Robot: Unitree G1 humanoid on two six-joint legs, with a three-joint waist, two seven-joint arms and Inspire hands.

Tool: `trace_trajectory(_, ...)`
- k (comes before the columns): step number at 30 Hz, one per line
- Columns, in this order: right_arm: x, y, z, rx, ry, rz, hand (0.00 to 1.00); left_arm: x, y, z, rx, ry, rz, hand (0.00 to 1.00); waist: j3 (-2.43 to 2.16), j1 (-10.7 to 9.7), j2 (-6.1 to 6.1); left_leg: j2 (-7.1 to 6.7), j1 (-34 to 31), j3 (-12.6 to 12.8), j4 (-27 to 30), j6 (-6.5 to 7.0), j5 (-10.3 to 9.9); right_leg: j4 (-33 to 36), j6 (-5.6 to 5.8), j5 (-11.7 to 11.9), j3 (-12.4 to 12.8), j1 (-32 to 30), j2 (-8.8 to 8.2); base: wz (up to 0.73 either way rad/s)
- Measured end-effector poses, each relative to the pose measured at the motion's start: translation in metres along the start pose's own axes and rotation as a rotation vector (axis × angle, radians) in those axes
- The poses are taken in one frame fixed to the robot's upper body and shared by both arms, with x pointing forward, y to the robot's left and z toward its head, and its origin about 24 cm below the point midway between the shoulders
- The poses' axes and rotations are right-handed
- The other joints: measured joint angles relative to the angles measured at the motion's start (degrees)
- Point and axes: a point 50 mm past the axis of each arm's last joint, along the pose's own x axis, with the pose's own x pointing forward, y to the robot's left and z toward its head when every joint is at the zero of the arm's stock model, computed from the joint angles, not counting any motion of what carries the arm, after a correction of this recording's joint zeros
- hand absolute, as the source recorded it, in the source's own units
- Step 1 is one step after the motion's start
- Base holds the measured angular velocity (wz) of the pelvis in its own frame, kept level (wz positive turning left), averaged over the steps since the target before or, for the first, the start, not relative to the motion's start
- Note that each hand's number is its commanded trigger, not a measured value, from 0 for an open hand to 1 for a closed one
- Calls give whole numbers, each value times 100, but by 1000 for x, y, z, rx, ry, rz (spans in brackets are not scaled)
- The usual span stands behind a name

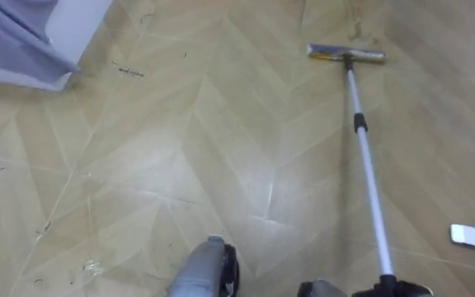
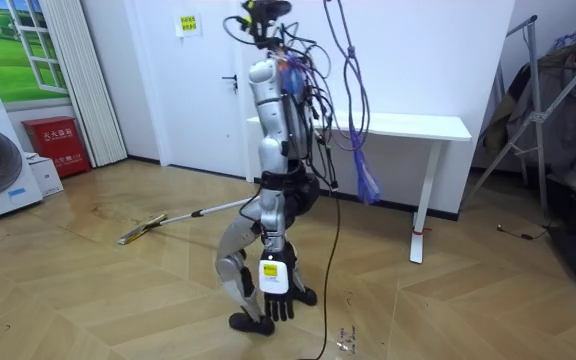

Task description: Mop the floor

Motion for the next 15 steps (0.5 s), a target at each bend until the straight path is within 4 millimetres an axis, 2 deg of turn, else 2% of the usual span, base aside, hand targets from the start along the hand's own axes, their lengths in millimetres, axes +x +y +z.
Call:
trace_trajectory(1, 1, -11, -21, -4, 57, -31, 100, 0, -1, -2, -5, 4, -1, 0, -47, -61, 28, -84, 128, 89, -104, 145, -89, 35, 27, 98, 81, 47, -64, 42)
trace_trajectory(2, 1, -18, -30, -6, 83, -55, 100, 0, -1, -1, -12, 2, 1, 0, -36, -88, 73, -152, 173, 94, -99, 214, -129, 290, 19, 287, 129, -66, -94, 19)
trace_trajectory(3, 0, -29, -50, -23, 135, -96, 100, 0, 0, 3, -22, -11, 11, 0, -41, -125, 203, -205, 231, 93, -15, 329, -277, 933, 10, 872, 289, -374, -111, 6)
trace_trajectory(4, -2, -34, -73, -40, 194, -128, 100, -1, 2, 7, -26, -32, 28, 0, -108, -147, 308, -216, 280, 87, 48, 383, -419, 1466, 18, 1527, 436, -728, -76, 0)
trace_trajectory(5, -3, -35, -82, -43, 218, -136, 100, -1, 4, 10, -27, -48, 40, 0, -119, -150, 341, -216, 308, 86, 70, 429, -479, 1684, 14, 1737, 490, -880, -39, -10)
trace_trajectory(6, -3, -29, -92, -43, 245, -126, 100, -2, 8, 17, -27, -83, 63, 0, -103, -258, 394, -215, 351, 87, 83, 474, -573, 1934, 12, 1766, 537, -1175, -6, -3)
trace_trajectory(7, -2, -22, -97, -38, 255, -109, 100, -3, 10, 24, -28, -116, 79, 0, -75, -388, 452, -222, 354, 87, 75, 525, -636, 1956, 56, 1730, 534, -1485, 44, 0)
trace_trajectory(8, -2, -18, -98, -36, 256, -100, 100, -3, 10, 28, -28, -136, 81, 0, -64, -422, 473, -221, 354, 86, 74, 524, -674, 1864, 93, 1697, 550, -1638, 95, -8)
trace_trajectory(10, -2, -7, -103, -33, 266, -81, 100, -4, 5, 34, -24, -163, 82, 0, -66, -469, 485, -229, 415, 92, 65, 517, -878, 1134, 133, 1642, 571, -2068, 258, -27)
trace_trajectory(12, -2, -2, -105, -23, 278, -69, 100, -4, -1, 30, -20, -151, 67, 0, -62, -464, 477, -230, 597, 89, 77, 488, -1073, 457, 125, 1646, 477, -2154, 311, -11)
trace_trajectory(14, -1, 0, -101, -20, 284, -72, 100, -3, -5, 19, -17, -110, 56, 0, -61, -456, 463, -225, 924, 88, 77, 422, -1320, -241, -25, 1677, 211, -1953, 340, 0)
trace_trajectory(15, -1, 0, -96, -21, 280, -78, 100, -3, -6, 9, -22, -76, 54, 0, -44, -441, 436, -220, 1210, 87, 76, 361, -1487, -513, -190, 1608, 13, -1690, 346, 0)
